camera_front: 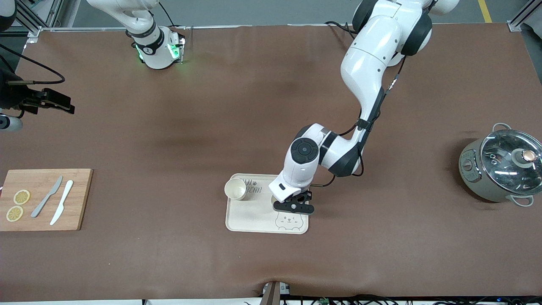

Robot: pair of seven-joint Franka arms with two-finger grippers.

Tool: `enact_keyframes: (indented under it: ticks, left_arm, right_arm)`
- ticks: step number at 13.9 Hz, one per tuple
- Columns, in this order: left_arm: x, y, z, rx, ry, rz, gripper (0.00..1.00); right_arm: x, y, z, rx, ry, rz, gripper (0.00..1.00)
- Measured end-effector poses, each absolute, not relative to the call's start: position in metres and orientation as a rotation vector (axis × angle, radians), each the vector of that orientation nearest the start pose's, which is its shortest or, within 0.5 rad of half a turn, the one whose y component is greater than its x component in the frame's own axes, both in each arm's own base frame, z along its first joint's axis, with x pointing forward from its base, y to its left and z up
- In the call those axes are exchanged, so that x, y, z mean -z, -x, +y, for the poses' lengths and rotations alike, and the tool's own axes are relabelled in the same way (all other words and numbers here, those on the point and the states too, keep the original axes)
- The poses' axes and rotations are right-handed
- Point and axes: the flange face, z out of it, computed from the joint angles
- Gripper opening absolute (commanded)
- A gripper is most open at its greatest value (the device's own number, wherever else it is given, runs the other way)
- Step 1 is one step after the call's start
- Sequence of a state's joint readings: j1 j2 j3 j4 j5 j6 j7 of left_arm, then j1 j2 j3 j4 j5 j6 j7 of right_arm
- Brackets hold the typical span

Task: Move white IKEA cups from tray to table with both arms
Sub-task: 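Lift the cup with the left gripper while the right gripper reaches the tray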

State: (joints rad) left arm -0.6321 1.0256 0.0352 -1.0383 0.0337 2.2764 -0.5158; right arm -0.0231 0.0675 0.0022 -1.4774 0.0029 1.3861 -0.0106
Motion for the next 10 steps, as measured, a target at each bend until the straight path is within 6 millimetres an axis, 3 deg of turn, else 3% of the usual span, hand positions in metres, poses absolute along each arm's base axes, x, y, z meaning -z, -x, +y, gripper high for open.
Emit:
enact_keyframes:
  ticks: [4, 10]
  left_arm:
    - [-0.242, -0.661, -0.453, 0.351, 3.190, 0.172, 0.00]
    - [-0.324, -0.663, -0.438, 0.336, 3.215, 0.117, 0.00]
  right_arm:
    - [-0.616, -0.555, -0.011, -0.250, 3.126, 0.014, 1.00]
    - [-0.607, -0.559, -0.004, -0.273, 3.071, 0.047, 1.00]
